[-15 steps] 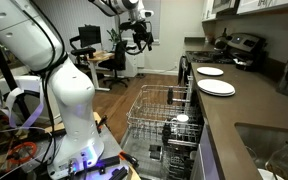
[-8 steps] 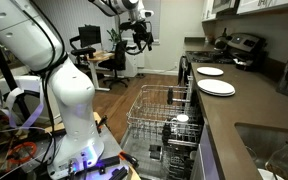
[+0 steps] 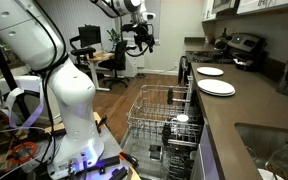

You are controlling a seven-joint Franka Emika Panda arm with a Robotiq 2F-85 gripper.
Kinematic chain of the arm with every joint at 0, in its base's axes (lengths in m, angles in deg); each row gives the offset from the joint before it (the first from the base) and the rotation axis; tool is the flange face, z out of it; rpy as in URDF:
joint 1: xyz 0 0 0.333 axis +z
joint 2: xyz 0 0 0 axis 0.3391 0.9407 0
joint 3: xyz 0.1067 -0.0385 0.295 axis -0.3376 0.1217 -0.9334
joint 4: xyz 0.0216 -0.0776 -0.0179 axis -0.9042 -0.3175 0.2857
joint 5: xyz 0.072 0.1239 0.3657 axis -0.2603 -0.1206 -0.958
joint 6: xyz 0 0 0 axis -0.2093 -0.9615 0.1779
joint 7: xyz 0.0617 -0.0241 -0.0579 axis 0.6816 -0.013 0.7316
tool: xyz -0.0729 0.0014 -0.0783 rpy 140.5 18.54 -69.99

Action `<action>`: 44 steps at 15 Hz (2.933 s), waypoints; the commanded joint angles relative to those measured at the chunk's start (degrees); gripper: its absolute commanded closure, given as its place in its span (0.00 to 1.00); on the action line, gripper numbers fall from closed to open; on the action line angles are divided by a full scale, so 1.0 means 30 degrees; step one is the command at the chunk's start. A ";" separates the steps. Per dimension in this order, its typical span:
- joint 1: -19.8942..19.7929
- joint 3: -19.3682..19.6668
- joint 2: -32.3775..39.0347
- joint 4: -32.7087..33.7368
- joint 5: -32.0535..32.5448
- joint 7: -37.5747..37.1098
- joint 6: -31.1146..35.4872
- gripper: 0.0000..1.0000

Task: Move the glass jar to the left

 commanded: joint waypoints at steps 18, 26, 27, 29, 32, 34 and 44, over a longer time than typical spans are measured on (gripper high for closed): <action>0.1768 0.1156 0.7739 0.0445 -0.5496 0.5676 0.0677 0.00; 0.2279 0.0812 0.9169 -0.0534 -0.2534 0.3913 0.3895 0.00; 0.2284 0.0820 0.9289 -0.0584 -0.2448 0.3820 0.4047 0.00; 0.2159 0.0796 0.9241 -0.0383 -0.2896 0.4404 0.3474 0.00; 0.2165 0.0799 0.9359 -0.0420 -0.2851 0.4387 0.3601 0.00; 0.2165 0.0799 0.9359 -0.0419 -0.2849 0.4386 0.3603 0.00; 0.2389 0.1056 1.2093 -0.1192 -0.1995 0.4000 0.6840 0.00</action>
